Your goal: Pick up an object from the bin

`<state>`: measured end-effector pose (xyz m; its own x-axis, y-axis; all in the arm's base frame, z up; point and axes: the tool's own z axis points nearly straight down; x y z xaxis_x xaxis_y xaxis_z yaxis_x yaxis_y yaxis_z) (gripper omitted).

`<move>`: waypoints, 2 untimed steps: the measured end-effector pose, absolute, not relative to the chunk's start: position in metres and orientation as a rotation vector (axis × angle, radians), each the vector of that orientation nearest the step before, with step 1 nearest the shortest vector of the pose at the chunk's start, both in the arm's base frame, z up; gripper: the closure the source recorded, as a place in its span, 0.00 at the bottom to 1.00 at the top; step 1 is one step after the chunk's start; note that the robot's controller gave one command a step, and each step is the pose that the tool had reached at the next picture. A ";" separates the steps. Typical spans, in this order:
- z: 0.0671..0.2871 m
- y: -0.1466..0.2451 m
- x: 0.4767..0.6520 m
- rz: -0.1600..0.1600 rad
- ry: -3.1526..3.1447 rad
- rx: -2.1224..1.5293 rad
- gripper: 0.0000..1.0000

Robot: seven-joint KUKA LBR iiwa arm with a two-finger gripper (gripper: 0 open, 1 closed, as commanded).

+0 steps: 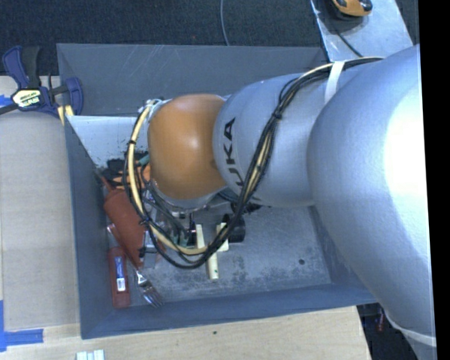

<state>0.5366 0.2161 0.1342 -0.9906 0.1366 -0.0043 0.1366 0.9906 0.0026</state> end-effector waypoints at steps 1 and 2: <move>0.070 0.215 0.581 0.011 3.047 0.728 0.00; 0.070 0.215 0.564 0.007 3.076 0.604 0.00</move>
Offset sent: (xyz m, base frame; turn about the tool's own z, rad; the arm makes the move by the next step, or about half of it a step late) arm 0.0178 0.0011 -0.0642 0.2286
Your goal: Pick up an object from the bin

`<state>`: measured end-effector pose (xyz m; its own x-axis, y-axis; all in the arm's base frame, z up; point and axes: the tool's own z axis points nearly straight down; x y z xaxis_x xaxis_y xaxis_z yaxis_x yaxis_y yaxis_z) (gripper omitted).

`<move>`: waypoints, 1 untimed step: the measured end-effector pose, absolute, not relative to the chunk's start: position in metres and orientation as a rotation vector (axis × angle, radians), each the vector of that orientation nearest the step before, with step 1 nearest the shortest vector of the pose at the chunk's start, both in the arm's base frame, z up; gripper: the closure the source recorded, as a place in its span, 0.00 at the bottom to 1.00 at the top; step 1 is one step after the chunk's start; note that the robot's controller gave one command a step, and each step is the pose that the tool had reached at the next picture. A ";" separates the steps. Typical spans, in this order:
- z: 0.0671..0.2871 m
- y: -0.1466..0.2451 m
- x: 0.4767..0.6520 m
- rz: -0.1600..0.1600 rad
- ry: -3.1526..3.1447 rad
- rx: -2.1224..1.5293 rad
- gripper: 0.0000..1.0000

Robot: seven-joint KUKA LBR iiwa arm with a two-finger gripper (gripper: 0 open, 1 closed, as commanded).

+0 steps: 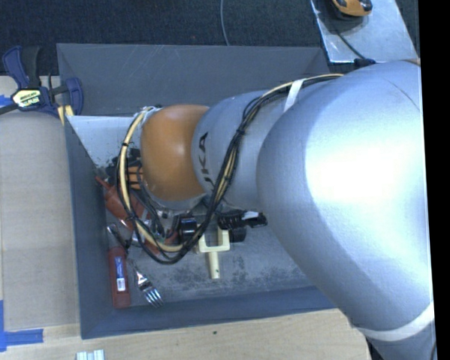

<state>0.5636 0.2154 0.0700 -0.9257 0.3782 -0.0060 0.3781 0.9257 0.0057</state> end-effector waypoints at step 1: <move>0.068 0.215 0.580 0.008 3.059 0.683 0.00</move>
Offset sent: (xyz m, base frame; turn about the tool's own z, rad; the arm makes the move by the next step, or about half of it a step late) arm -0.0021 0.0000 -0.0008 -0.0024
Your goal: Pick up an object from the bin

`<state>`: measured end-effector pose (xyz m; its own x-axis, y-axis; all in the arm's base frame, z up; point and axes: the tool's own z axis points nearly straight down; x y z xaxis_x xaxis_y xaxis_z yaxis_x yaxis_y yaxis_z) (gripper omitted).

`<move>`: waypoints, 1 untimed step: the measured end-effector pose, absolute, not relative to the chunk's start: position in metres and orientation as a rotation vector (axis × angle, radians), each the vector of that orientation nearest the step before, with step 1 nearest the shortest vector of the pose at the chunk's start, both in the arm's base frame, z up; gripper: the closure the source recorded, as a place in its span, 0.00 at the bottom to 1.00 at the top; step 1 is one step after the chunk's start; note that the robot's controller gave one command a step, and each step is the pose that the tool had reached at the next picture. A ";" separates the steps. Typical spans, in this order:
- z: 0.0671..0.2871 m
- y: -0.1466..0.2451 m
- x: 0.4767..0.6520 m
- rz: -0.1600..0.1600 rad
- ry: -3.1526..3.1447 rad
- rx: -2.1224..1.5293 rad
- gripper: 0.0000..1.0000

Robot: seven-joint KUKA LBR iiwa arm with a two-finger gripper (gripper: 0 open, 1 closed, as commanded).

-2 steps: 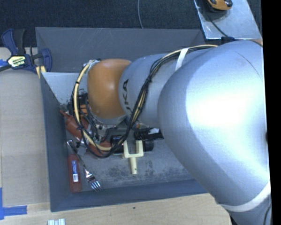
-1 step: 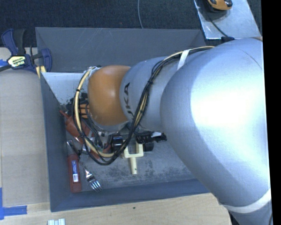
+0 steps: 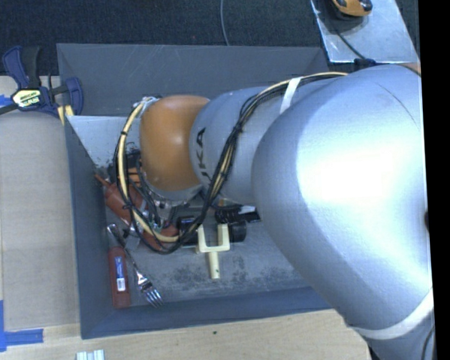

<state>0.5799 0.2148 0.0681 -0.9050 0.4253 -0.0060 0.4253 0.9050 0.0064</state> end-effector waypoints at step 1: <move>0.070 0.213 0.563 0.007 3.073 0.607 1.00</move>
Offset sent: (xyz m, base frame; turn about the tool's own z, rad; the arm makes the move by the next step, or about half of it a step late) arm 0.0000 0.0000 0.0000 0.0000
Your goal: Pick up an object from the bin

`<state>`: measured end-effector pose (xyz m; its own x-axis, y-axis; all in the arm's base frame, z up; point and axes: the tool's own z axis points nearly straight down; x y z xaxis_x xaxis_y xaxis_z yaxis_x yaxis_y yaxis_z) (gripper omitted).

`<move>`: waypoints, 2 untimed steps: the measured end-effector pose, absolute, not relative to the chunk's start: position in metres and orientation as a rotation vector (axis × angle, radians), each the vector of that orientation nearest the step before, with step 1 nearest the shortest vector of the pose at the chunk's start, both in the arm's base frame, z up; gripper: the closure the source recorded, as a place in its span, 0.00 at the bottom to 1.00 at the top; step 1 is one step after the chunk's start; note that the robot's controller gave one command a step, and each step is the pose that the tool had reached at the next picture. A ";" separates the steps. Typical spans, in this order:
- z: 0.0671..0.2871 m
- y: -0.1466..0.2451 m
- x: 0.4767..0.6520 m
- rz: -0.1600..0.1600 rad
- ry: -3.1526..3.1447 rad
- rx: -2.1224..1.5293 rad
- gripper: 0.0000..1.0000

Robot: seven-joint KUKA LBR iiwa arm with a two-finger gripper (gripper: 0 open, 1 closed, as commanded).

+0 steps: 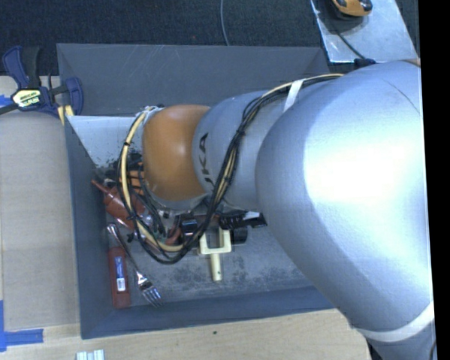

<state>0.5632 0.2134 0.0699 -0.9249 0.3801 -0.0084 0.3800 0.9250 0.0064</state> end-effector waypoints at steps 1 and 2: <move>0.070 0.213 0.563 0.007 3.073 0.606 1.00; 0.084 0.213 0.562 0.004 3.076 0.608 1.00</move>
Offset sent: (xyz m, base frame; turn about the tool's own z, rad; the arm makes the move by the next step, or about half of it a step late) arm -0.0002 -0.0001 0.0363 -0.0002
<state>0.5618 0.2126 0.0839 -0.9249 0.3802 -0.0057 0.3802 0.9249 0.0037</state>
